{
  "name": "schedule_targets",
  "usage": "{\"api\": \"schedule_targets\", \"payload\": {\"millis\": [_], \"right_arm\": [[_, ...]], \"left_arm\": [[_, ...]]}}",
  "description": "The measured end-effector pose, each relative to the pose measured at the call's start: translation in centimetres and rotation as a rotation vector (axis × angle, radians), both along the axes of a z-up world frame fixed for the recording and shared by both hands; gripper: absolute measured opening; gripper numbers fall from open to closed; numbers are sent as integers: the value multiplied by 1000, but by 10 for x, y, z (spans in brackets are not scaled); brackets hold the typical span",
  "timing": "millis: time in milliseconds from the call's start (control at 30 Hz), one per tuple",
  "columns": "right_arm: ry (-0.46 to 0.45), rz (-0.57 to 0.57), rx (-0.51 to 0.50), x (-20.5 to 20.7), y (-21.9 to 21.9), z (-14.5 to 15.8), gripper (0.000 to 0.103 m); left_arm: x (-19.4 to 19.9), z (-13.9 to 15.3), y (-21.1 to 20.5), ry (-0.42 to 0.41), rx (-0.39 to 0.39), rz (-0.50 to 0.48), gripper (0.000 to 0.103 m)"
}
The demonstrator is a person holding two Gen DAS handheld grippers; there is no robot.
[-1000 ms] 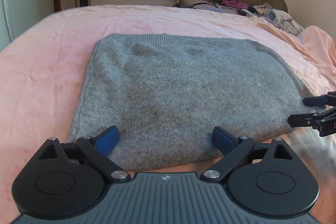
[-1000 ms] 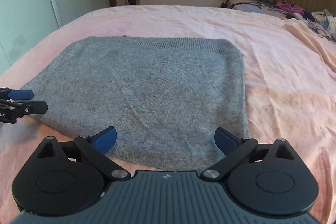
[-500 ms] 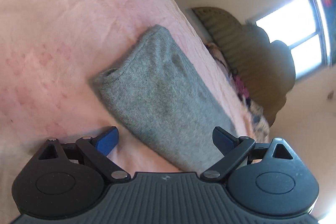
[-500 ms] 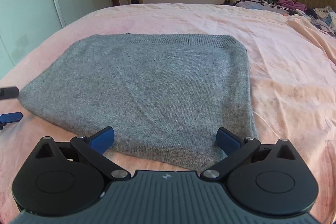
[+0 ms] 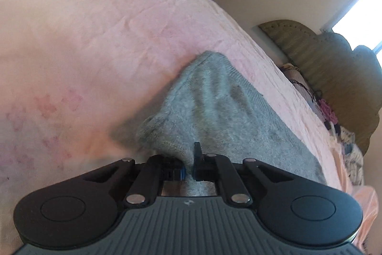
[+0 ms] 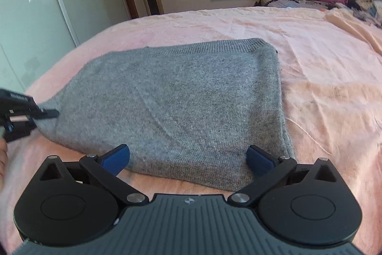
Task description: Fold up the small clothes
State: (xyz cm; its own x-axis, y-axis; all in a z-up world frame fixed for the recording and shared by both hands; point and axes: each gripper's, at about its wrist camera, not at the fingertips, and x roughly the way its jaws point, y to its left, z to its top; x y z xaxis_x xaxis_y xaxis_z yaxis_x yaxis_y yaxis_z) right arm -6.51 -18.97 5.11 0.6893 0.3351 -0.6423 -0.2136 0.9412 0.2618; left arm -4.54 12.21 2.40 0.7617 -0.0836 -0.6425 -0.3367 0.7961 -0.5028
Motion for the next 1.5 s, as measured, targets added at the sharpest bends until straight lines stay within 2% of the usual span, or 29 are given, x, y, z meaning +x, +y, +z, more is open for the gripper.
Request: {"api": "schedule_targets", "payload": {"millis": [133, 200, 267, 333, 400, 467, 533, 667, 867, 967, 1000, 1067, 1100, 1133, 1233, 1300, 1367, 1400, 1467, 1500], "right_arm": [[3, -57, 329, 5, -52, 20, 103], [2, -108, 480, 13, -83, 27, 103], [-10, -161, 593, 20, -113, 32, 103], [-17, -196, 653, 27, -137, 36, 103], [-13, -212, 668, 36, -152, 35, 103], [12, -214, 682, 45, -159, 30, 103], [53, -203, 716, 54, -160, 20, 103], [143, -145, 765, 76, -148, 1, 103], [257, -87, 743, 110, -123, -11, 103], [319, -50, 738, 126, -116, -17, 96], [334, -45, 732, 131, -113, -19, 89], [350, -38, 662, 140, -107, -21, 65], [356, -35, 620, 143, -103, -22, 32], [364, -39, 566, 145, -101, -23, 17], [290, -15, 492, 133, -101, -10, 16], [242, -19, 460, 120, -108, 0, 16], [265, -63, 458, 116, -122, -9, 16], [290, -78, 471, 116, -127, -18, 16], [279, -83, 580, 110, -137, -27, 24], [262, -87, 604, 106, -141, -25, 35]], "left_arm": [[15, 40, -73, -146, 192, -211, 5], [23, 54, -123, -224, 258, -359, 5], [26, 53, -173, -262, 305, -514, 5], [26, 39, -211, -255, 313, -660, 5], [26, 15, -242, -194, 332, -775, 5], [23, -5, -254, -134, 334, -798, 5], [16, -3, -255, -173, 358, -806, 5], [18, 5, -251, -182, 367, -825, 5], [8, 10, -259, -224, 370, -844, 5], [6, 11, -263, -232, 366, -860, 5], [9, 11, -264, -232, 367, -865, 5], [11, 10, -265, -225, 364, -870, 5], [13, 10, -266, -220, 360, -875, 5], [13, 11, -267, -223, 353, -880, 5], [10, 16, -270, -243, 314, -918, 5], [11, 10, -277, -217, 310, -950, 5], [17, -4, -283, -148, 312, -1000, 6], [15, -4, -279, -170, 312, -999, 6], [12, 4, -267, -175, 281, -1044, 9], [10, 8, -255, -174, 235, -1095, 12]]}}
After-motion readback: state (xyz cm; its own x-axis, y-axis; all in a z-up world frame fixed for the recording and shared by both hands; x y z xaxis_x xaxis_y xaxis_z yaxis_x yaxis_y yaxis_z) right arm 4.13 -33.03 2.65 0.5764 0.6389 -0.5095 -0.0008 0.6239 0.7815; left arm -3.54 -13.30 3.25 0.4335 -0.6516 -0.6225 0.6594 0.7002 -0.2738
